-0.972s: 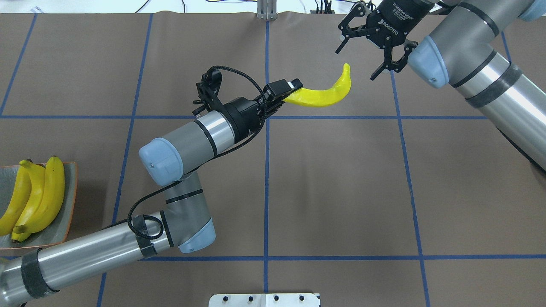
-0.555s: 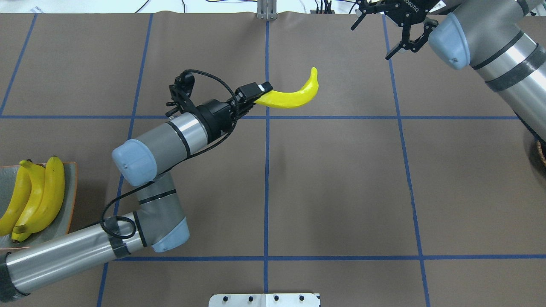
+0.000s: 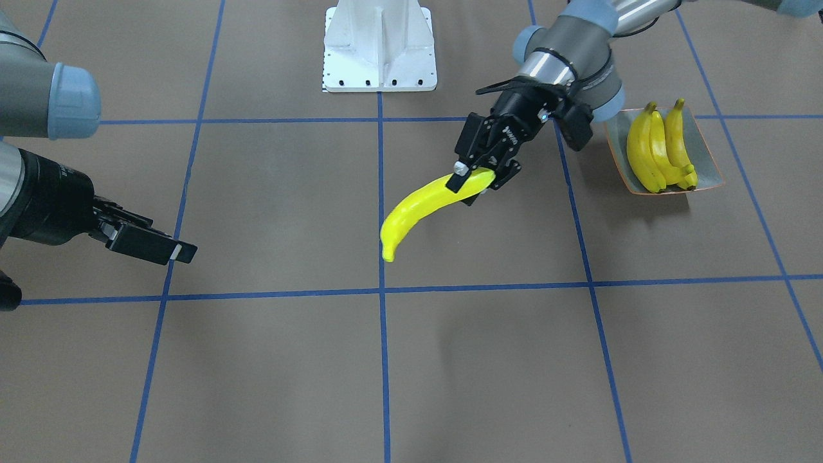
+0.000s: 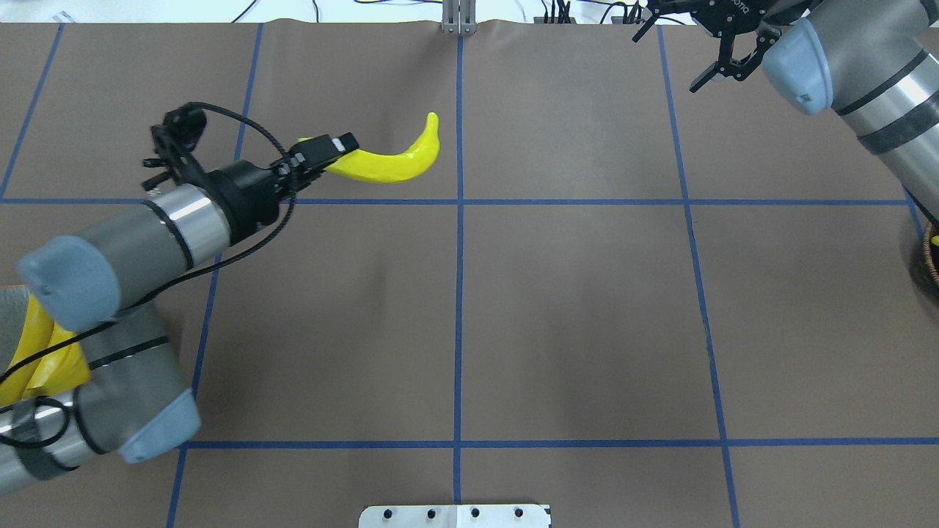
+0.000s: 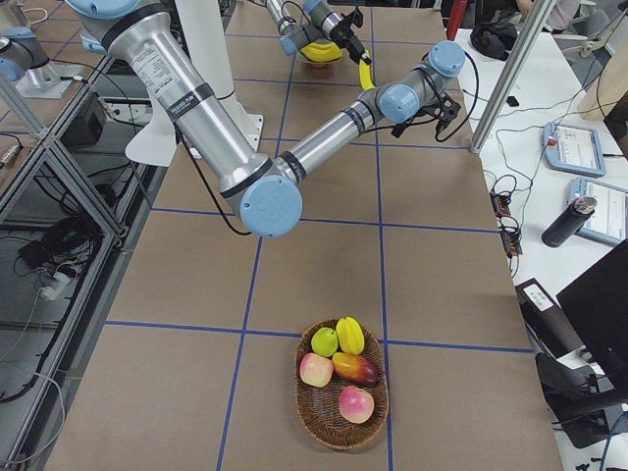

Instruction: Transfer all bananas from basket to plate

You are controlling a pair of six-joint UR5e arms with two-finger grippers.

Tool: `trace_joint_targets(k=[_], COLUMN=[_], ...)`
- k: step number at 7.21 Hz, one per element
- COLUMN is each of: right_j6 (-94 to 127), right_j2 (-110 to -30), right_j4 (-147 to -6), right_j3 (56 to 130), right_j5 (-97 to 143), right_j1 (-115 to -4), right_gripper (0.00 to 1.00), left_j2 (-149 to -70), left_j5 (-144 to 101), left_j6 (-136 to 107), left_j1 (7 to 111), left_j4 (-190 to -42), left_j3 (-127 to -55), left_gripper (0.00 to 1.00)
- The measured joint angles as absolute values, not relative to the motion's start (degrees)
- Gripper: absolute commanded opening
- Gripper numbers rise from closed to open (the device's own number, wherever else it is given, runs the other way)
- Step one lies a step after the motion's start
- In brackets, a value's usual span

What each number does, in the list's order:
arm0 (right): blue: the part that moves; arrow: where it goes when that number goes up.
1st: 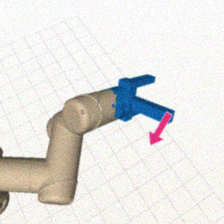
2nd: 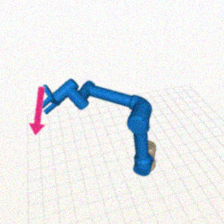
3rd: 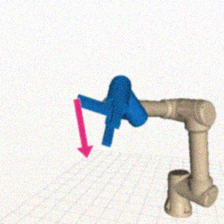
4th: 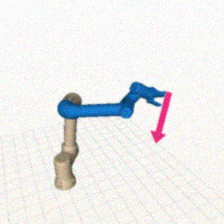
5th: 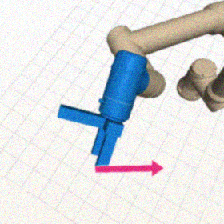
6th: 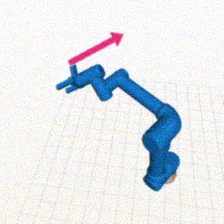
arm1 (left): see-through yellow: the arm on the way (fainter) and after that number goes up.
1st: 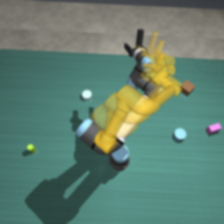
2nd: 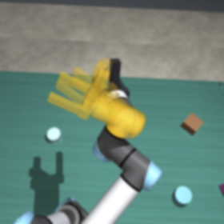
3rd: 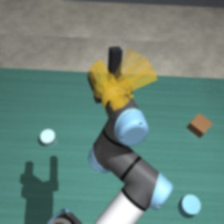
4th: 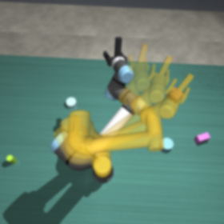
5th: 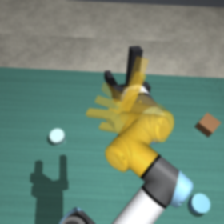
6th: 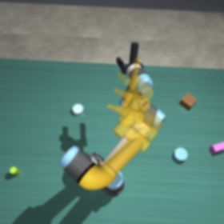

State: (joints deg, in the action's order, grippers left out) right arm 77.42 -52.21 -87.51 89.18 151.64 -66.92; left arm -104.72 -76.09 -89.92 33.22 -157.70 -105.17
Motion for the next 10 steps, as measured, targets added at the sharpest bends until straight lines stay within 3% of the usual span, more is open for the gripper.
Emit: trace_joint_targets(k=[2,4,7,10], right_j6=[77.4,77.5,77.9,78.1], right_j2=[-52.7,-53.9,-54.6,-54.6], right_j4=[-87.3,-85.7,-84.7,-84.6], right_j3=[89.4,89.3,89.3,89.7], right_j5=[149.9,149.0,147.8,147.0], right_j1=[-67.0,-66.9,-66.8,-66.2], right_gripper=[1.0,1.0,1.0,1.0], left_j2=[-89.0,-76.9,-66.2,-61.6], left_j5=[-76.3,-76.1,-69.9,-63.2], left_j6=[-84.2,-82.2,-86.5,-90.4], left_j1=[38.4,43.6,46.4,44.5], left_j4=[-154.1,-153.3,-153.5,-153.5], left_j3=[-117.2,-123.4,-124.5,-124.4], left_gripper=[0.0,0.0,0.0,0.0])
